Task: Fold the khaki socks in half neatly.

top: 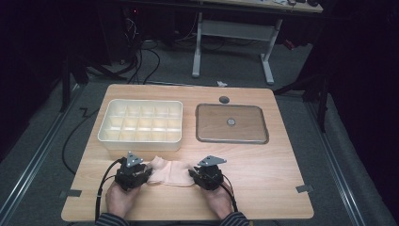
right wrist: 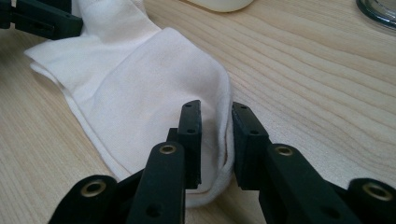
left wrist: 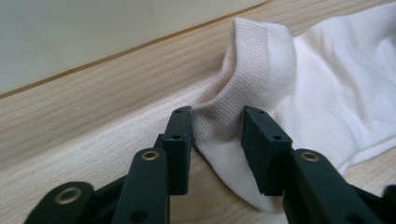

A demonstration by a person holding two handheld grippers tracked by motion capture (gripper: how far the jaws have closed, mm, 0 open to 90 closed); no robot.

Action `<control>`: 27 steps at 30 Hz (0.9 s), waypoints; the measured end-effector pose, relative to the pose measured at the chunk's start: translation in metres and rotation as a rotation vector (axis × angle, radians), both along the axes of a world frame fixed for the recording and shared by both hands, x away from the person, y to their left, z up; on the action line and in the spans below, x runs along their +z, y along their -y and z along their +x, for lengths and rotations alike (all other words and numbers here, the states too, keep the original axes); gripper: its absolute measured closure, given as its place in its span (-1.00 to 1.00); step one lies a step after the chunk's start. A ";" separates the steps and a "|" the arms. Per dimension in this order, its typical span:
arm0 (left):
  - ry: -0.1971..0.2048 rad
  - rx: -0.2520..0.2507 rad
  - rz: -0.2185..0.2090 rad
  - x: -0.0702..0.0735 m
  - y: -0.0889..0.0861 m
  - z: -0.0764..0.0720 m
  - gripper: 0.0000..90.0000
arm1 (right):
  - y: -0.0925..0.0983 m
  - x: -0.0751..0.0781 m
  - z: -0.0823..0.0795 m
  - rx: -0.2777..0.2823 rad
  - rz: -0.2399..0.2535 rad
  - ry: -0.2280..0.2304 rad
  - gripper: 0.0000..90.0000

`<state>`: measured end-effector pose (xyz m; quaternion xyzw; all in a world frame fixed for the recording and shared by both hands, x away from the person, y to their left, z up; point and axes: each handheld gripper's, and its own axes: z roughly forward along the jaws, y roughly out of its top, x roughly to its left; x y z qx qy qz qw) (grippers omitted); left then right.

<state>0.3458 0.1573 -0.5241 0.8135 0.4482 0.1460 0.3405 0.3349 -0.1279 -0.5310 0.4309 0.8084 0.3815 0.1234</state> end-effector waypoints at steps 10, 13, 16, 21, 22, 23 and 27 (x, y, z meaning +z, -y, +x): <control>-0.022 -0.051 -0.028 0.000 0.001 0.001 0.84 | 0.001 0.000 0.002 0.020 0.014 -0.007 0.85; -0.021 -0.055 -0.037 0.001 0.001 0.001 0.87 | 0.002 0.001 0.002 0.013 0.021 -0.015 0.91; -0.019 -0.057 -0.061 0.002 0.001 0.001 0.88 | 0.003 0.001 0.002 0.009 0.029 -0.011 0.92; 0.020 -0.075 -0.074 0.012 0.005 -0.003 0.88 | 0.007 0.006 -0.001 0.007 0.039 0.013 0.92; 0.024 -0.077 -0.074 0.013 0.006 -0.004 0.88 | 0.008 0.007 -0.001 0.005 0.039 0.015 0.92; 0.030 -0.079 -0.074 0.015 0.007 -0.005 0.88 | 0.009 0.007 -0.001 0.005 0.039 0.021 0.92; 0.045 -0.093 -0.081 0.020 0.012 -0.006 0.88 | 0.015 0.012 -0.002 0.000 0.038 0.032 0.92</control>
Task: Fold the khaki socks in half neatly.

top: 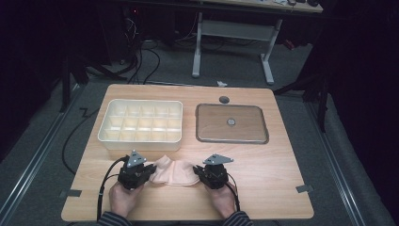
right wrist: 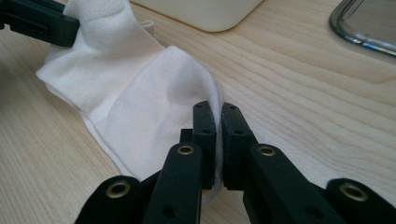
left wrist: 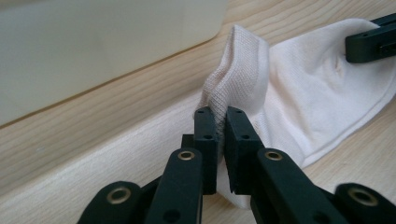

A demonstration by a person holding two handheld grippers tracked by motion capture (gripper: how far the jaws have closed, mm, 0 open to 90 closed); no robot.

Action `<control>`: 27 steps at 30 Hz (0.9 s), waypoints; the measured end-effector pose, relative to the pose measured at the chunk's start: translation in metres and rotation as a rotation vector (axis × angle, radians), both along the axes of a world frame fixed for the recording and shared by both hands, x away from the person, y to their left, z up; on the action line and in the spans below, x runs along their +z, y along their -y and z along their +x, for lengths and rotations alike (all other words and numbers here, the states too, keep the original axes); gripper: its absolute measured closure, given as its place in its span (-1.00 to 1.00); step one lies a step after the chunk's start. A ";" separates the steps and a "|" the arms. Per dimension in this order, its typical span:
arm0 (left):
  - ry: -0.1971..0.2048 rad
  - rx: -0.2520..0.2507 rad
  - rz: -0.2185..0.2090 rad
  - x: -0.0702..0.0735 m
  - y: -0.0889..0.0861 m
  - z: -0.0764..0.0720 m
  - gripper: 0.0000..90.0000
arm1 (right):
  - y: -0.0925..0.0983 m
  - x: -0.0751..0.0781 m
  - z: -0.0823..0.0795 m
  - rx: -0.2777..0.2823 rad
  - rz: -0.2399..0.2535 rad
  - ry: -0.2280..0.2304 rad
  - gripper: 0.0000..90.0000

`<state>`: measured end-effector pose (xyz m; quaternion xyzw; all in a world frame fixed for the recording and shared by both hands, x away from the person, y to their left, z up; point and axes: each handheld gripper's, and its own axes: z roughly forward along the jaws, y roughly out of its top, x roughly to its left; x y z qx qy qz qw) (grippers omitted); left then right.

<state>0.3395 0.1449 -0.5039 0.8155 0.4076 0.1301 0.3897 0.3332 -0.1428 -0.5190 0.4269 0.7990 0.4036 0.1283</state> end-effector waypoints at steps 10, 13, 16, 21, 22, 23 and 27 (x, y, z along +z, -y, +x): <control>-0.001 -0.013 -0.046 0.002 0.017 0.004 0.88 | 0.023 0.009 0.000 -0.034 -0.014 0.016 0.92; -0.001 -0.021 -0.049 0.001 0.024 0.005 0.88 | 0.029 0.009 0.002 -0.049 -0.012 0.018 0.92; 0.001 -0.019 -0.062 0.002 0.029 0.007 0.88 | 0.036 0.010 0.004 -0.065 -0.013 0.017 0.92; 0.004 -0.022 -0.064 -0.001 0.039 0.011 0.87 | 0.047 0.006 0.007 -0.096 -0.036 0.008 0.92; 0.009 -0.020 -0.055 -0.002 0.041 0.012 0.87 | 0.049 0.006 0.008 -0.102 -0.041 0.008 0.92; 0.011 -0.019 -0.050 -0.003 0.043 0.013 0.87 | 0.050 0.005 0.008 -0.111 -0.044 0.006 0.91; 0.008 -0.010 -0.046 -0.009 0.048 0.016 0.87 | 0.053 0.001 0.010 -0.118 -0.065 0.010 0.91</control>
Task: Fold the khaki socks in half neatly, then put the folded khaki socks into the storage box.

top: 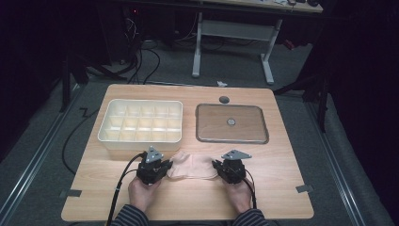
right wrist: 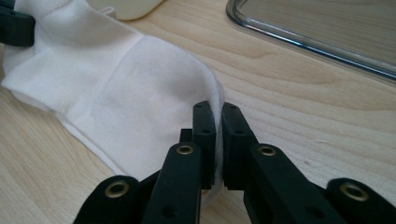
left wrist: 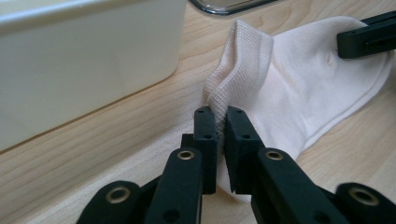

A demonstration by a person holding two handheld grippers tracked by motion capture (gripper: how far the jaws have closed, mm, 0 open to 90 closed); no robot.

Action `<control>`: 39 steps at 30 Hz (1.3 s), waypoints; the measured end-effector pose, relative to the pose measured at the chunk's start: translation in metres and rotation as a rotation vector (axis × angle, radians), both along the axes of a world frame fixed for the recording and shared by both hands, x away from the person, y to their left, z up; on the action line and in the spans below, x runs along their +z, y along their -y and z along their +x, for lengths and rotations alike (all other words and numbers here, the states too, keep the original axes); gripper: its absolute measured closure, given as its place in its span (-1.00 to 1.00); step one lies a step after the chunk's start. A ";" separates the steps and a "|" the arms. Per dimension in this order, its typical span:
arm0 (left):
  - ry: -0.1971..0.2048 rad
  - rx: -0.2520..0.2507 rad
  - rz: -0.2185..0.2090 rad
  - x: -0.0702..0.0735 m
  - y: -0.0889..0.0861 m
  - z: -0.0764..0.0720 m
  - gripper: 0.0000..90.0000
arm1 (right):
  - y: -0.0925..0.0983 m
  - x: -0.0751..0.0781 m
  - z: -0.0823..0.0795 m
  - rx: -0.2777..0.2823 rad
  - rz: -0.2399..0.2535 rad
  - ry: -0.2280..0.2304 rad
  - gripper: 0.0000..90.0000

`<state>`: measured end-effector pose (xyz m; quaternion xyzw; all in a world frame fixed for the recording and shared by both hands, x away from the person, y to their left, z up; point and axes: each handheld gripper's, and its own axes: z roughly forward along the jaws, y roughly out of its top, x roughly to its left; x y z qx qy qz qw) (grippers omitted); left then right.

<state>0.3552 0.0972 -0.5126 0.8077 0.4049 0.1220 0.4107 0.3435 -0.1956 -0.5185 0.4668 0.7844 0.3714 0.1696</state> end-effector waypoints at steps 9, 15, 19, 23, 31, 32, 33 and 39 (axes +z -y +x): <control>0.001 0.020 0.000 -0.008 -0.006 0.002 0.41 | -0.001 -0.009 0.004 -0.013 -0.037 -0.006 0.57; 0.002 0.069 0.045 -0.015 -0.012 0.004 0.01 | 0.004 -0.012 0.005 -0.032 -0.033 0.006 0.36; 0.011 0.067 0.088 -0.020 -0.014 0.005 -0.13 | 0.004 -0.013 0.004 -0.041 -0.046 0.023 0.29; 0.031 0.070 0.074 -0.023 -0.015 0.006 -0.21 | 0.004 -0.013 0.004 -0.043 -0.047 0.022 0.26; 0.029 0.075 0.072 -0.023 -0.016 0.006 -0.23 | 0.004 -0.013 0.004 -0.047 -0.048 0.022 0.25; 0.029 0.075 0.072 -0.023 -0.016 0.006 -0.23 | 0.004 -0.013 0.004 -0.047 -0.048 0.022 0.25; 0.028 0.075 0.071 -0.023 -0.016 0.006 -0.24 | 0.004 -0.013 0.004 -0.047 -0.048 0.022 0.25; 0.029 0.075 0.070 -0.023 -0.016 0.007 -0.25 | 0.004 -0.013 0.004 -0.048 -0.047 0.021 0.24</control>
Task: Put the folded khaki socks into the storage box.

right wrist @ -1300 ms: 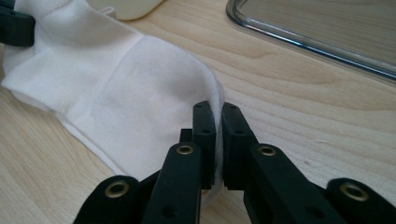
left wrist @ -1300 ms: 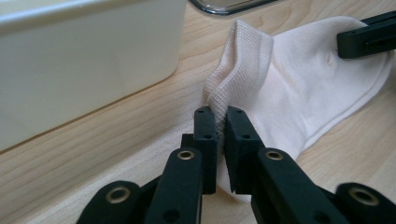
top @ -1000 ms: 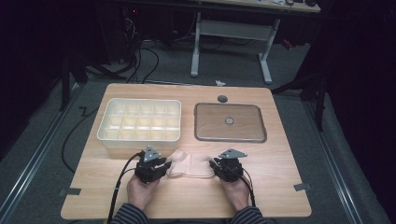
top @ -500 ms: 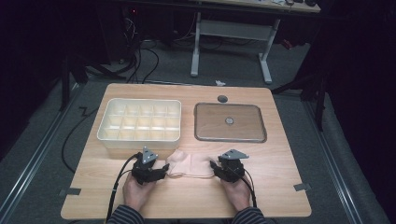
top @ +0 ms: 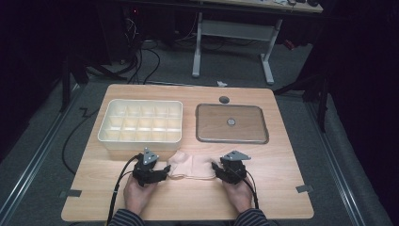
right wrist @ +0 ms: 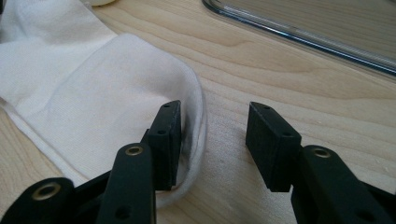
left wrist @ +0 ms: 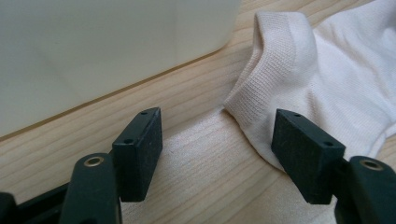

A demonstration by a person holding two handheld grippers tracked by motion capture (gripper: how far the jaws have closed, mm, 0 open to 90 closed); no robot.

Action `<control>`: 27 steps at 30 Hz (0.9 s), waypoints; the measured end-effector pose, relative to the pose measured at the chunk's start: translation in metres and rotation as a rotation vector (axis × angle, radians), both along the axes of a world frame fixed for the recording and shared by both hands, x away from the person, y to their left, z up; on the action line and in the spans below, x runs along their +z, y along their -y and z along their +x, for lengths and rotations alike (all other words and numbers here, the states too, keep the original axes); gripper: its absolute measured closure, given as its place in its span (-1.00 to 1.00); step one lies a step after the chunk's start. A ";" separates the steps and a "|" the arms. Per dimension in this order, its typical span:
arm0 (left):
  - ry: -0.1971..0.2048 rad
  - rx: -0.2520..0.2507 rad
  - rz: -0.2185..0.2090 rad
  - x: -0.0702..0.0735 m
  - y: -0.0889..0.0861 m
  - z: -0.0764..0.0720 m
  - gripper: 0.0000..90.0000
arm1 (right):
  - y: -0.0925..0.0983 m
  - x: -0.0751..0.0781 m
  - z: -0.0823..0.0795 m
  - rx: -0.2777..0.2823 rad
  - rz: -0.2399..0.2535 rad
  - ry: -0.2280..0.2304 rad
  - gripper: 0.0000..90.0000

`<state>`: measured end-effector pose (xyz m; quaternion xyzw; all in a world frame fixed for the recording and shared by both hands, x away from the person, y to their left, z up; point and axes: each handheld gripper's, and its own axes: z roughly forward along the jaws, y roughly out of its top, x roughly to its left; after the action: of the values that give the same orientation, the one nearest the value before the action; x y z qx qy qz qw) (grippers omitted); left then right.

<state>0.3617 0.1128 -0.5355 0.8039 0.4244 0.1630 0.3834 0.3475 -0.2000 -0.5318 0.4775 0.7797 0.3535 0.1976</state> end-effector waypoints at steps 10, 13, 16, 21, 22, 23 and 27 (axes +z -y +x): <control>0.001 -0.001 0.003 0.000 0.000 0.000 -0.25 | 0.001 0.000 0.002 0.000 0.006 -0.003 0.16; -0.001 -0.005 0.002 0.000 0.000 0.000 -0.27 | 0.001 0.000 0.002 0.003 0.006 -0.003 0.14; -0.001 -0.004 0.004 0.000 0.001 0.000 -0.28 | 0.003 0.000 0.002 -0.008 0.011 -0.009 0.05; -0.014 0.003 0.005 0.001 0.000 0.001 -0.29 | 0.006 0.004 0.005 -0.032 0.060 -0.060 -0.07; -0.023 0.003 -0.004 0.002 -0.001 0.001 -0.30 | 0.008 0.008 0.003 -0.032 0.061 -0.027 -0.06; -0.034 0.006 -0.016 0.002 -0.003 0.002 -0.30 | 0.009 0.009 0.002 -0.036 0.070 -0.018 -0.05; -0.045 0.016 -0.078 0.009 -0.005 -0.002 -0.28 | 0.014 0.018 -0.003 -0.043 0.112 0.016 0.12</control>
<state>0.3602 0.1180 -0.5262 0.7885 0.4454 0.1310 0.4035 0.3441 -0.2137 -0.5141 0.5015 0.7468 0.3960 0.1842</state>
